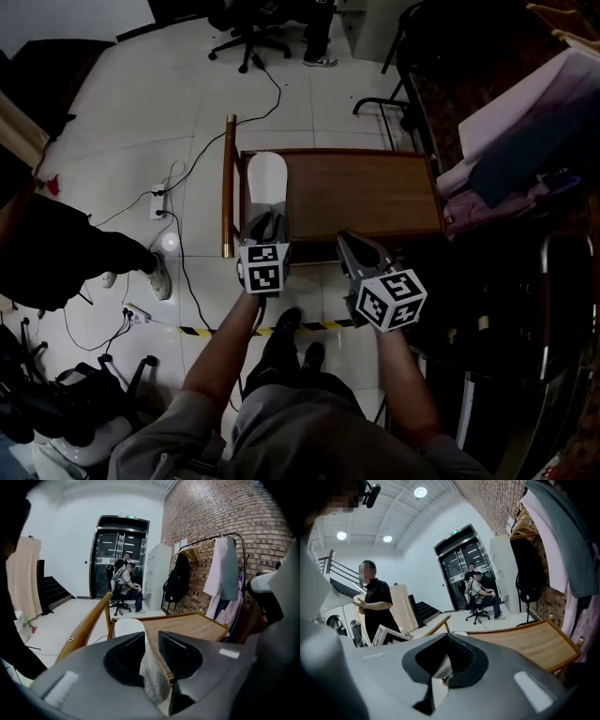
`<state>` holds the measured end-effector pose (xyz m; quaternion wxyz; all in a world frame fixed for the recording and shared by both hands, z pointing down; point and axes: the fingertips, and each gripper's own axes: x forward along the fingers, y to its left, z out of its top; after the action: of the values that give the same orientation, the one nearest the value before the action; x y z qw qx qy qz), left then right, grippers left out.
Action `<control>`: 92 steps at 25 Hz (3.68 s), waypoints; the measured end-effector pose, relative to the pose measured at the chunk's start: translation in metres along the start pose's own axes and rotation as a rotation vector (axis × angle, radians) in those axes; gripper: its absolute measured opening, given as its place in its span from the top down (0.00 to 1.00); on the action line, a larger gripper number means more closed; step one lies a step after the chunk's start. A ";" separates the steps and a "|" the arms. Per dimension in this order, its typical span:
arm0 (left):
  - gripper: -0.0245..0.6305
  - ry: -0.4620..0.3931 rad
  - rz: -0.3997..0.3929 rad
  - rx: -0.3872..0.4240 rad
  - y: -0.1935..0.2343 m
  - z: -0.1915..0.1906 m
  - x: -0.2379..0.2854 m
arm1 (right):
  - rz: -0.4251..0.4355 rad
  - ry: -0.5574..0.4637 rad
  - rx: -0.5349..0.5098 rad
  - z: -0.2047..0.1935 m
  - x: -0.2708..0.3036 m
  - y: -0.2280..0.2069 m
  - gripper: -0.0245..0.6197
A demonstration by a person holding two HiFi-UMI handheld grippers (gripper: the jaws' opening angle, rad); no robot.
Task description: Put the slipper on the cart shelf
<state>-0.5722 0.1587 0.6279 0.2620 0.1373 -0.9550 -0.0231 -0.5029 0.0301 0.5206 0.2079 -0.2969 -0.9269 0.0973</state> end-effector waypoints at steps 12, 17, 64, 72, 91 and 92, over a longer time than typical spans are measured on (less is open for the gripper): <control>0.74 0.231 0.154 0.016 0.039 -0.052 0.077 | -0.113 0.012 0.074 0.001 0.019 -0.047 0.96; 0.93 0.263 0.177 0.088 0.042 -0.053 0.079 | -0.146 0.006 0.083 0.003 0.011 -0.056 0.96; 0.94 0.053 -0.865 0.448 -0.404 -0.063 -0.284 | -0.873 -0.459 0.187 -0.081 -0.489 0.034 0.96; 0.94 0.091 -1.009 0.541 -0.455 -0.126 -0.369 | -1.008 -0.512 0.226 -0.128 -0.576 0.080 0.96; 0.94 0.147 -1.328 0.747 -0.659 -0.223 -0.446 | -1.369 -0.566 0.346 -0.218 -0.741 0.121 0.96; 0.94 0.151 -1.336 0.754 -0.670 -0.227 -0.444 | -1.380 -0.562 0.355 -0.221 -0.746 0.117 0.96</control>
<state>0.0772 -0.3574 0.5265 0.1925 0.7659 -0.5922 0.1602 0.2049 -0.3039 0.4378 0.0224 0.4230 -0.8908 0.1645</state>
